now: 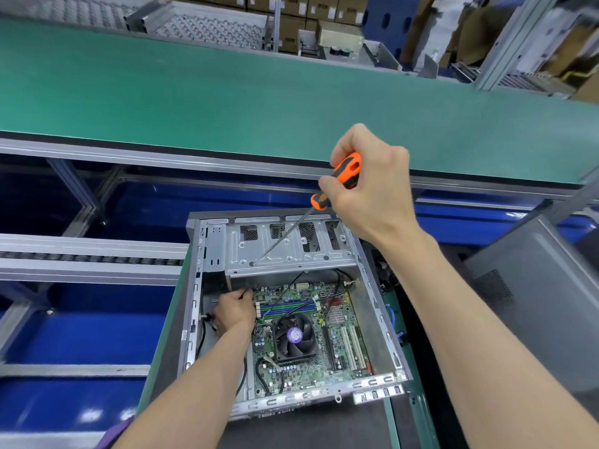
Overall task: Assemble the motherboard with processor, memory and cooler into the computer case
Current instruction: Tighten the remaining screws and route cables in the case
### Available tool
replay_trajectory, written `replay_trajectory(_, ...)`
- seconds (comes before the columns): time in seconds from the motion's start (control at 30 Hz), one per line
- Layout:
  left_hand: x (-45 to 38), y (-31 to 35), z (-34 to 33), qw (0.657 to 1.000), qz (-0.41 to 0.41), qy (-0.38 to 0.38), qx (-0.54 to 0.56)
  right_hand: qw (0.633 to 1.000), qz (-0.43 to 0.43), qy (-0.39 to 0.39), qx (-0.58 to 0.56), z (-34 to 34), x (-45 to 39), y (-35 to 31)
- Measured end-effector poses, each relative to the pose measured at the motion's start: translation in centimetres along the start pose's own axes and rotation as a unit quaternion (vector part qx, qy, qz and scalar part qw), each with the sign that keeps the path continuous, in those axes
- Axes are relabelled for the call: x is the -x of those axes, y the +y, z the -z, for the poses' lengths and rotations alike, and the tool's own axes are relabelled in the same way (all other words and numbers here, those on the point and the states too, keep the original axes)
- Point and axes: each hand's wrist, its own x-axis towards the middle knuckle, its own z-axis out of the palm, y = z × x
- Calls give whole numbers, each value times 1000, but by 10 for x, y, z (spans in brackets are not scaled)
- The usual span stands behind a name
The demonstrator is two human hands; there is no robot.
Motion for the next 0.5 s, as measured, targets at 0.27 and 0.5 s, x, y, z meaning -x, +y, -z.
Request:
replay_trajectory(0.27,-3,-1,-1,1000,-1,-7,4,970,55,-224,77,-58,-8,-24)
replay_trajectory(0.5,-3,-1,-1,1000,10,-12,17,953,47,-280,102,-90,-14,-32)
